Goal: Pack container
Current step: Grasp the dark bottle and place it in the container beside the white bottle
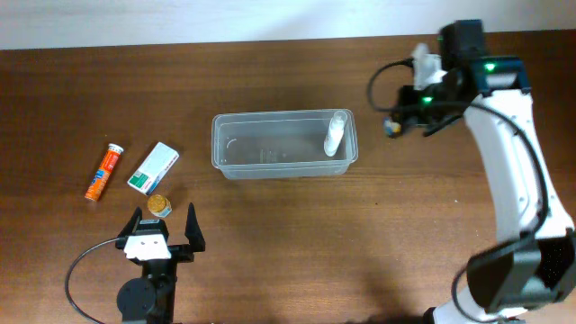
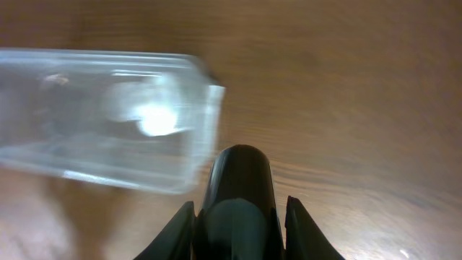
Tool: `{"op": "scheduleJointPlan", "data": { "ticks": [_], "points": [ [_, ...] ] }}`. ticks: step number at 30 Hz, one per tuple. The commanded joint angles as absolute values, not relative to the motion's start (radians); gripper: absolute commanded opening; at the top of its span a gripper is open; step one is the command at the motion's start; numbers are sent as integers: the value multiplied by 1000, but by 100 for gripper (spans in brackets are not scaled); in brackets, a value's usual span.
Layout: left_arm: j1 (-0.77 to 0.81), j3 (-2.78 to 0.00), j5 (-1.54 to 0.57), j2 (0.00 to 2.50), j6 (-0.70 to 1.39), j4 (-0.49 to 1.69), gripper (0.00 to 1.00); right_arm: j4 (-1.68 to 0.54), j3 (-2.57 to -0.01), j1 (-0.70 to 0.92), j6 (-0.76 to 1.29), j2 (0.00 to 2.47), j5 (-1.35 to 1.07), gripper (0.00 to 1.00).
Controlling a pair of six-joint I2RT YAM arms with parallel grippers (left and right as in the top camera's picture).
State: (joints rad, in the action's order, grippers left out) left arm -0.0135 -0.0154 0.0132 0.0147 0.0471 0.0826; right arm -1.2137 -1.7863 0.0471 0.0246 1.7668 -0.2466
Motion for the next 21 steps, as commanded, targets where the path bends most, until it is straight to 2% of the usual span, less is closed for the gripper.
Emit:
{"op": "scheduleJointPlan", "data": {
  "ticks": [1,8,9,11,21],
  "points": [
    [-18,-9,23,11,56,83,99,-1192,-1811,159,19,1723,-277,17],
    [-18,-9,23,11,56,83,99,-1106,-1807,360,45,1761,-174,18],
    [-18,-9,23,11,56,83,100,-1098,-1804,377,45,1771,-161,22],
    [-18,-9,23,11,56,83,99,-1089,-1799,413,46,1797,-120,23],
    [-18,-9,23,11,56,83,99,-1084,-1799,458,60,1933,-19,23]
  ]
}}
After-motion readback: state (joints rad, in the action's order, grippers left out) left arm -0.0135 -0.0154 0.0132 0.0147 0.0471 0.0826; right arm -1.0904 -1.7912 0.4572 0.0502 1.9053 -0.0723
